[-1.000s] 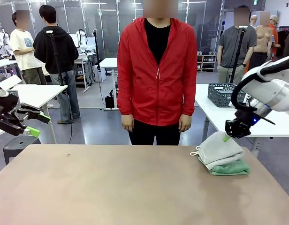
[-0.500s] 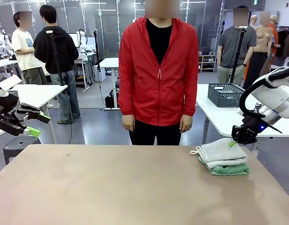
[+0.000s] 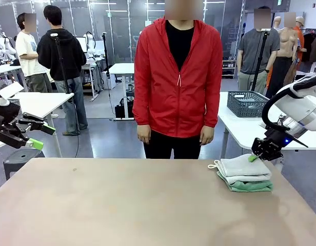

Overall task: Fold the towels and place them in the basket.
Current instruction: Stack the folded Towel with hook on the right side of the table.

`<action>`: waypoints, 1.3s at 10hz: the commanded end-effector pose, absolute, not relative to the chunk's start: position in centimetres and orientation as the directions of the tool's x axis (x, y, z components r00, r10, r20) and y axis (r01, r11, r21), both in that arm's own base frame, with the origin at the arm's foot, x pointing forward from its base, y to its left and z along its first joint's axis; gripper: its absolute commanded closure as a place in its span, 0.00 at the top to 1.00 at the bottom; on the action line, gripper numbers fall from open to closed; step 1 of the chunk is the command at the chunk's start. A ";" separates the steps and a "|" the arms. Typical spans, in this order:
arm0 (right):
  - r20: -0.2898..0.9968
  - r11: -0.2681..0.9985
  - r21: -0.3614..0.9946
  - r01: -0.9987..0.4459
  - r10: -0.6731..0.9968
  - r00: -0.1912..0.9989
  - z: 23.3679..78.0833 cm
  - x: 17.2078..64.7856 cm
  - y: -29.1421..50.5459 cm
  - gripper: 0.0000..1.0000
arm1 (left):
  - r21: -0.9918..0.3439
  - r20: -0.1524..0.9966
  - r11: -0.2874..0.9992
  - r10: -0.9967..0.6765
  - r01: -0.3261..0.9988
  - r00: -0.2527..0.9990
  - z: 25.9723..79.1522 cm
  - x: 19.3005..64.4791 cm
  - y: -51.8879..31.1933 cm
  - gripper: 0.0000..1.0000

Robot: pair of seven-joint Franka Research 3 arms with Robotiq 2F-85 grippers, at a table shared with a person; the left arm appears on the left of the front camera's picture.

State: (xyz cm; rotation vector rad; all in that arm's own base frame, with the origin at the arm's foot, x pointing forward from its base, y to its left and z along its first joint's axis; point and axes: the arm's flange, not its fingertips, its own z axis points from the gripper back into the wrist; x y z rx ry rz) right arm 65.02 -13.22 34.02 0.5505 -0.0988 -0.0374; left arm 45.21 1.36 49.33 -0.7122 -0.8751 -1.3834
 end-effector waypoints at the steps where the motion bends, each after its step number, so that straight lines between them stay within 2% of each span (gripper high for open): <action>1: 0.060 0.876 0.482 0.021 -0.057 0.997 34.6 65.2 -13.5 0.46 | 0.073 0.856 0.078 -0.516 0.994 -0.023 49.4 45.2 1.4 1.00; 2: 0.037 0.906 0.421 0.043 -0.064 0.997 35.2 65.1 -13.4 0.86 | 0.073 0.856 0.078 -0.516 0.994 -0.023 49.4 45.2 1.4 1.00; 3: 0.038 0.924 0.381 0.041 -0.060 0.997 36.4 64.8 -13.2 0.66 | 0.073 0.856 0.078 -0.516 0.994 -0.023 49.4 45.2 1.4 1.00; 4: 0.054 0.936 0.349 0.039 -0.061 0.997 38.0 64.3 -13.1 1.00 | 0.073 0.856 0.078 -0.516 0.994 -0.023 49.4 45.2 1.4 1.00; 5: 0.086 0.941 0.339 0.013 -0.044 0.995 40.1 63.6 -12.8 0.86 | 0.073 0.856 0.078 -0.516 0.994 -0.023 49.4 45.2 1.4 1.00; 7: 0.165 0.959 0.281 -0.033 -0.014 0.986 48.8 59.2 -8.8 0.86 | 0.073 0.856 0.078 -0.516 0.994 -0.023 49.4 45.2 1.4 1.00; 10: 0.346 0.995 0.102 -0.017 -0.020 0.938 62.1 48.7 -2.0 0.86 | 0.073 0.856 0.078 -0.516 0.994 -0.023 49.4 45.2 1.4 1.00; 13: 0.570 0.999 0.027 0.038 -0.046 0.821 67.9 39.5 1.9 0.86 | 0.073 0.856 0.078 -0.516 0.994 -0.023 49.4 45.2 1.4 1.00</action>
